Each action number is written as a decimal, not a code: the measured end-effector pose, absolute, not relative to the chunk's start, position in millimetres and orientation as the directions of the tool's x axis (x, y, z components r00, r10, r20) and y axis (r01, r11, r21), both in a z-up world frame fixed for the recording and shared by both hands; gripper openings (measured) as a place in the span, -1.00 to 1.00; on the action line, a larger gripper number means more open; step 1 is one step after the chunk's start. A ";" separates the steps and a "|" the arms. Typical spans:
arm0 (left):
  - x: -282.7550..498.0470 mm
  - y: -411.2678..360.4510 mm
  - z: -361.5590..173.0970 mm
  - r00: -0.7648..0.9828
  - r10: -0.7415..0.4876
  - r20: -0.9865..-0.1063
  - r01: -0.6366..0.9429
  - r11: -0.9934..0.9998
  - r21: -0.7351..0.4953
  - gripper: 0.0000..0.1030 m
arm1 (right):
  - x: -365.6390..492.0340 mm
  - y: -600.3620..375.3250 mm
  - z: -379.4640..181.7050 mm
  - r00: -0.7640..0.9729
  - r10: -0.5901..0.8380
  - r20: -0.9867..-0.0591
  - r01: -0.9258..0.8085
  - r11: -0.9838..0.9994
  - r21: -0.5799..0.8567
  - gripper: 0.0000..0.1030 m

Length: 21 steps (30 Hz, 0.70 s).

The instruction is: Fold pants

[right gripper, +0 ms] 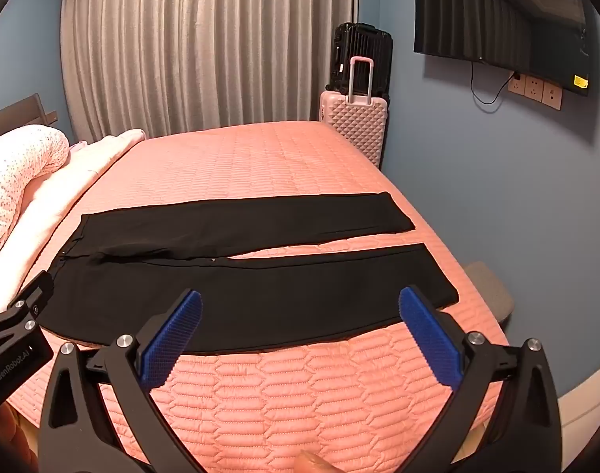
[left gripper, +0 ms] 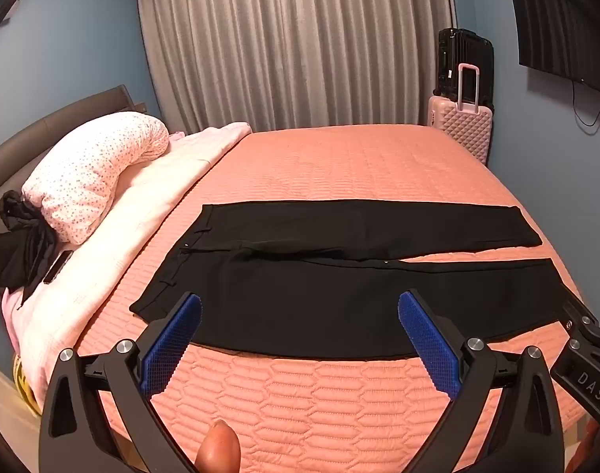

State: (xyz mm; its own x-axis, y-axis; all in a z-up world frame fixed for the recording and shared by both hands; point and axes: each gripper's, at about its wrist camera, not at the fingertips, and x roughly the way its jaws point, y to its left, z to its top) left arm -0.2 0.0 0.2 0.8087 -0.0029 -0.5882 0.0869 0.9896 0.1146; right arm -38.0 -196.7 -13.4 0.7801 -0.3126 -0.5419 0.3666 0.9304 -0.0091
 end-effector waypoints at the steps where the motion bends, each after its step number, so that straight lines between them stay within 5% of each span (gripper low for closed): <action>1: -0.5 -0.3 0.3 0.810 0.000 -0.587 0.085 0.990 0.117 0.90 | -38.2 -196.5 -13.3 0.784 -0.312 -0.537 0.365 0.931 -0.007 0.91; 21: 1.6 5.7 -8.2 0.799 -0.001 -0.602 0.079 0.991 0.104 0.90 | -36.2 -195.4 -12.8 0.786 -0.309 -0.536 0.364 0.931 -0.004 0.91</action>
State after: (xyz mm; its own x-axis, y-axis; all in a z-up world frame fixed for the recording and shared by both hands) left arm 1.6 5.7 -8.2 0.7986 -0.0007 -0.6019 0.0794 0.9914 0.1042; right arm -36.2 -195.4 -12.8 0.7855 -0.3092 -0.5361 0.3638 0.9315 -0.0041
